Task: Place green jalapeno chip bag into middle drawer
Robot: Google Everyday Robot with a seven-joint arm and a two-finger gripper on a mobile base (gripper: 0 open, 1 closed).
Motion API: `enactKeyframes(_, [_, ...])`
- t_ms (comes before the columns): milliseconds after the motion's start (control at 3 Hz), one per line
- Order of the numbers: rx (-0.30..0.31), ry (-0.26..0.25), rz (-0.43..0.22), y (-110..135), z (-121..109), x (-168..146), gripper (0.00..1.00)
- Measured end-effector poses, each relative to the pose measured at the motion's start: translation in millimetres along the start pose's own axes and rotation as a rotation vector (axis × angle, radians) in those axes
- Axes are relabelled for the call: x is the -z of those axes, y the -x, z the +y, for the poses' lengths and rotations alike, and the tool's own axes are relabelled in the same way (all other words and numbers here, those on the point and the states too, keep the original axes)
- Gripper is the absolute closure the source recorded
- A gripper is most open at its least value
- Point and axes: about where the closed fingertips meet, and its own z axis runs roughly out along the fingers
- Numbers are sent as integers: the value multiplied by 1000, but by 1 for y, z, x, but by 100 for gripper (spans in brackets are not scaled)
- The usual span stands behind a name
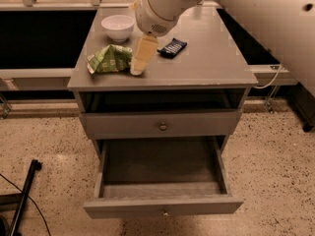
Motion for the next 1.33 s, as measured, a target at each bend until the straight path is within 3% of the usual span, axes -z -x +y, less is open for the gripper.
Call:
enactKeyframes(333, [-134,-6,-87,4,-24,-42,0])
enactKeyframes(667, [-278,22,-120,-2,-30,-94,26])
enactKeyframes(1000, [-364,50,-132,-14,-26,-124,50])
enactKeyframes(1333, [-396,62,-184,-16,-17,-138,81])
